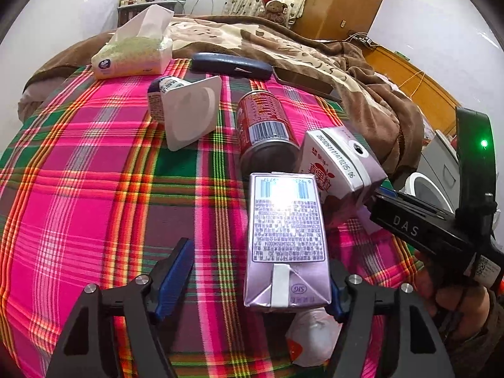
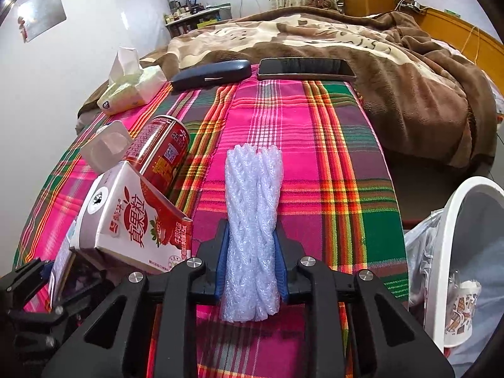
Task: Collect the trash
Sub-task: 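Grasp the white foam net with the right tool while the left tool grasps a purple drink carton, then carry the foam net with the right tool while the left tool carries the carton to the bin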
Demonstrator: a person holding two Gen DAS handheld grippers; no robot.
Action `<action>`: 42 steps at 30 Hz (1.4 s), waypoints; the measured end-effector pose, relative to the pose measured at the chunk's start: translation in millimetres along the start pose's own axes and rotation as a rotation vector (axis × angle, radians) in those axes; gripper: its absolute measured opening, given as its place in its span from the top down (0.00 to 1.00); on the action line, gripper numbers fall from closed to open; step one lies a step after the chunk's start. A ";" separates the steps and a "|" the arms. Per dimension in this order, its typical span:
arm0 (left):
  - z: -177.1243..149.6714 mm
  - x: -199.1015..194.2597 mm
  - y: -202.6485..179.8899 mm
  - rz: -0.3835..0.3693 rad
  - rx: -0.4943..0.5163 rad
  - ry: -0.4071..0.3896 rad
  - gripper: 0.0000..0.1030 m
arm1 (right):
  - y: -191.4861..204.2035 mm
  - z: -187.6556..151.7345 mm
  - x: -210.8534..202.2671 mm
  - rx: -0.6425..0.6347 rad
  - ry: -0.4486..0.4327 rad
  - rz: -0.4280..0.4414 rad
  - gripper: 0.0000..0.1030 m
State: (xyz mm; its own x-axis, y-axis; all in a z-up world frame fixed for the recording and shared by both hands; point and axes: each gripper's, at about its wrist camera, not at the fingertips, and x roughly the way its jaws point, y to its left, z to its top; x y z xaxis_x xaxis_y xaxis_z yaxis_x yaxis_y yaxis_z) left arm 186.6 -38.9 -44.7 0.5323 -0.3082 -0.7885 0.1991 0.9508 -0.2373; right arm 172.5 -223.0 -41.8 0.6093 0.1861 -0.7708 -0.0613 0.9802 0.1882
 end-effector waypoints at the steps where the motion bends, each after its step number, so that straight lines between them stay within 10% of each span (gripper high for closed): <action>1: -0.1 -1.3 0.5 0.000 -0.002 -0.006 0.42 | -0.1 -0.1 -0.6 0.001 -0.002 0.001 0.75; 9: -0.3 -2.2 -2.5 0.017 0.024 -0.013 0.63 | -2.7 -3.1 -6.4 0.009 -0.016 0.000 0.76; 42: -3.0 -73.4 -36.5 0.057 0.100 -0.163 0.63 | -21.1 -20.1 -73.0 0.069 -0.161 0.010 0.76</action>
State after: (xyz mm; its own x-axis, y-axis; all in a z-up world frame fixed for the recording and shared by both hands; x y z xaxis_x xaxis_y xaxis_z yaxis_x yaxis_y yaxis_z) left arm 137.8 -50.8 20.1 0.6694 -0.2622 -0.6951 0.2413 0.9617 -0.1304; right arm 113.5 -255.8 -1.8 0.7280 0.1770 -0.6624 -0.0166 0.9704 0.2410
